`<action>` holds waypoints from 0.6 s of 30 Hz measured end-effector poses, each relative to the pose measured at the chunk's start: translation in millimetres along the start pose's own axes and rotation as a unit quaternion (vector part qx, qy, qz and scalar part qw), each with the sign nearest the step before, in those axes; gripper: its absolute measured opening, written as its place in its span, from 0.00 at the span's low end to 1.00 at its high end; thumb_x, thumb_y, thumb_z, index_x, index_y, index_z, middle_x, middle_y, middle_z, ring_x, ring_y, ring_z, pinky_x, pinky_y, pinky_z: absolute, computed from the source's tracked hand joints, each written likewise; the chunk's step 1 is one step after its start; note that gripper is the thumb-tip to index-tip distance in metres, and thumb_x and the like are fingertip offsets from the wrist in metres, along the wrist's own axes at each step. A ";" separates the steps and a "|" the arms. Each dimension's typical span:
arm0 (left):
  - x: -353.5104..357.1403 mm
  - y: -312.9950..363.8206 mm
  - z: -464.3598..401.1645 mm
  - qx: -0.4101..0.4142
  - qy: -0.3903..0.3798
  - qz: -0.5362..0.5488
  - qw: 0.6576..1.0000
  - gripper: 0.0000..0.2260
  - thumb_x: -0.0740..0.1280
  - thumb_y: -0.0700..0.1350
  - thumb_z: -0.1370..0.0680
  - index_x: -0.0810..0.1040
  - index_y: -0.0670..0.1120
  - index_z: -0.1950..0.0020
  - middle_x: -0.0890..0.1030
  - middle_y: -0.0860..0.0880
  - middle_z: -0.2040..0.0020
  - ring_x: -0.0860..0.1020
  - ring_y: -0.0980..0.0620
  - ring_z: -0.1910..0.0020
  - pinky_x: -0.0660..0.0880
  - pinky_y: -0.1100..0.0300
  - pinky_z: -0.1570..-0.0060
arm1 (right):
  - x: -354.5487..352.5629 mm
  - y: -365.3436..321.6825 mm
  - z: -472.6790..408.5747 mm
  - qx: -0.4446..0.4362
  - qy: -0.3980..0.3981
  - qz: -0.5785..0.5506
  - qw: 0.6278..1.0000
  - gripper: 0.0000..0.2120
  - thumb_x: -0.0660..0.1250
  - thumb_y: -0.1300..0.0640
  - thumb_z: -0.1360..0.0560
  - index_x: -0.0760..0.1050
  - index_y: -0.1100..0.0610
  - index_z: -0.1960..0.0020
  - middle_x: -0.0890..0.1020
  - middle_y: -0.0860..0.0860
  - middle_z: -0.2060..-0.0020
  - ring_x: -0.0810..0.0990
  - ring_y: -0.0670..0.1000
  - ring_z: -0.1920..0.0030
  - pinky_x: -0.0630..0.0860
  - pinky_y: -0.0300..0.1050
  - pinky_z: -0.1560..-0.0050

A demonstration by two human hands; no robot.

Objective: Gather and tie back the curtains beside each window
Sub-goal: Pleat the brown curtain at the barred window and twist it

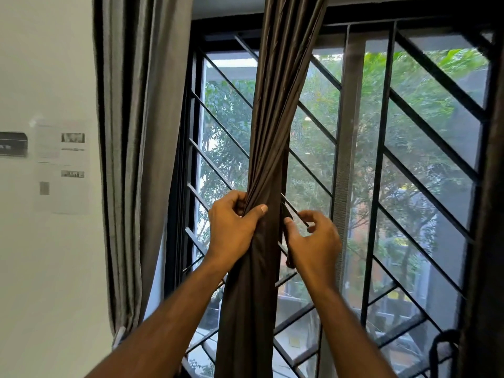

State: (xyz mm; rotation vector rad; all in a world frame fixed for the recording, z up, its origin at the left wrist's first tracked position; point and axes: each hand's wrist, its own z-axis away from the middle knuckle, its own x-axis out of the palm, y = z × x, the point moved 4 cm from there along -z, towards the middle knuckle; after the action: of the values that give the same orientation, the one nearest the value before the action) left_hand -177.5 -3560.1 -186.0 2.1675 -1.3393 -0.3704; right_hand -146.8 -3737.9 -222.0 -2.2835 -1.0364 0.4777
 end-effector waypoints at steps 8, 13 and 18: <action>10.7 -1.1 2.0 0.003 -0.003 -0.005 1.000 0.08 0.78 0.45 0.29 0.83 0.46 0.54 0.85 0.50 0.60 0.84 0.48 0.60 0.82 0.45 0.57 | 17.1 6.7 -8.2 0.055 -0.150 0.116 0.980 0.20 0.69 0.58 0.26 0.72 0.49 0.35 0.84 0.48 0.55 0.83 0.57 0.47 0.73 0.60 0.38; 4.2 -7.1 -0.9 0.015 0.040 -0.051 0.998 0.08 0.78 0.45 0.27 0.83 0.46 0.52 0.84 0.55 0.59 0.82 0.53 0.61 0.82 0.48 0.57 | -4.3 6.1 -0.9 0.013 -0.069 0.091 0.993 0.11 0.65 0.58 0.21 0.82 0.52 0.41 0.84 0.49 0.55 0.82 0.52 0.53 0.79 0.50 0.48; 11.4 -7.1 0.3 0.015 0.049 -0.058 0.997 0.09 0.79 0.47 0.29 0.83 0.47 0.53 0.84 0.56 0.60 0.81 0.55 0.64 0.80 0.55 0.62 | -23.1 -9.7 13.1 0.110 -0.112 -0.226 0.961 0.09 0.72 0.63 0.22 0.79 0.56 0.43 0.87 0.52 0.61 0.85 0.48 0.63 0.80 0.39 0.63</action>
State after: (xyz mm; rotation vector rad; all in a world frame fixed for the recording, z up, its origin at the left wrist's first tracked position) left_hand -167.2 -3567.8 -189.8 2.2636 -1.1750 -0.2860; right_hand -173.9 -3745.9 -224.1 -1.7524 -1.4866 0.6284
